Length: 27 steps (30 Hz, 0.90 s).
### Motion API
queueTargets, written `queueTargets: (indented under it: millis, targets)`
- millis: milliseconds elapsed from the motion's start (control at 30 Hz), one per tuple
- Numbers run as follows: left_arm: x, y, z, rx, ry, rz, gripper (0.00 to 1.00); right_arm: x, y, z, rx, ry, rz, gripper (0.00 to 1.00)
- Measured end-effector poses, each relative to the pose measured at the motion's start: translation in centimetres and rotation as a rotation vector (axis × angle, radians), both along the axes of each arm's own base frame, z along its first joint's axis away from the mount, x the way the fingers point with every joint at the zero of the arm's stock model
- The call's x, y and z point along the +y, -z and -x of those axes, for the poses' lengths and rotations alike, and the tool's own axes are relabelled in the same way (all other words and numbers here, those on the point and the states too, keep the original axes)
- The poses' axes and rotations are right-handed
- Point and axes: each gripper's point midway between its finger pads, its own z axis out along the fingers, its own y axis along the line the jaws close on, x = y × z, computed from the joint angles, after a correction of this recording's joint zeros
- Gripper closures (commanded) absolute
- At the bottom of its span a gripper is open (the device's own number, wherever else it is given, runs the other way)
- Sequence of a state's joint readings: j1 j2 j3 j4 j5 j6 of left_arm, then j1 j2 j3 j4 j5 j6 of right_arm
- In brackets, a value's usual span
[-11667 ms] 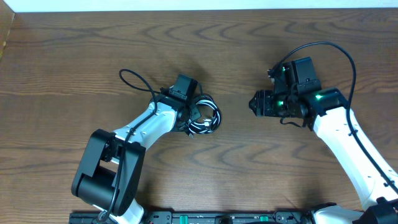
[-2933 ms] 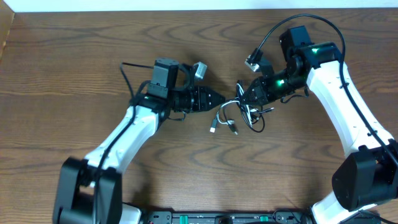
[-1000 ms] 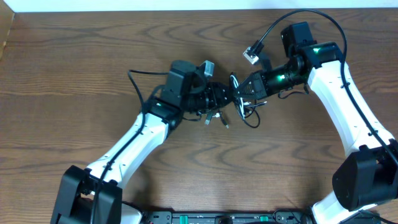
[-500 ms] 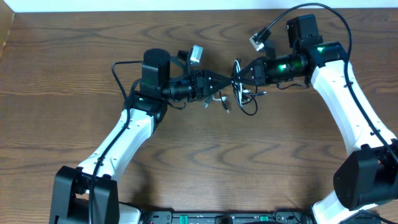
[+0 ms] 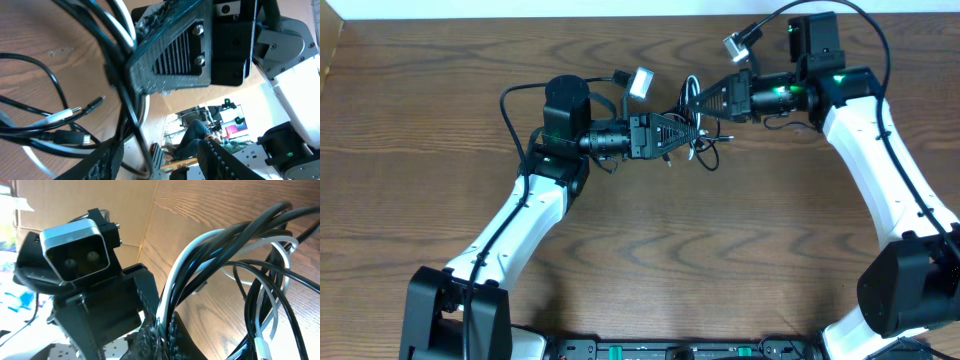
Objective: Untangle cables
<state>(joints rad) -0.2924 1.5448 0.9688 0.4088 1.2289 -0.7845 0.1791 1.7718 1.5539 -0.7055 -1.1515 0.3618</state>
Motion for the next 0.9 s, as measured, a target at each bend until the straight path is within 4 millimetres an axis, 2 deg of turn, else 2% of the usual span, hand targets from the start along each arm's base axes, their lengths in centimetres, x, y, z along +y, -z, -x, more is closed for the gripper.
queueTargets:
  millis: [200,633,800,900]
  targets:
    - [0.5,0.0,-0.5,-0.005,-0.020,-0.002,0.44,-0.7,-0.4,-0.2,0.016,0.009,-0.025,0.99]
    - [-0.2,-0.3,-0.8,-0.024,-0.047,0.000,0.44,2.0,-0.6,0.6,-0.016,-0.039,-0.021,0.99]
    - [-0.5,-1.0,-0.9,-0.027,-0.052,0.018,0.64,2.1,-0.8,0.3,-0.020,-0.032,-0.025,0.99]
    - [-0.5,-0.8,-1.0,-0.004,-0.062,0.017,0.69,2.1,-0.9,0.3,-0.008,-0.030,-0.029,0.99]
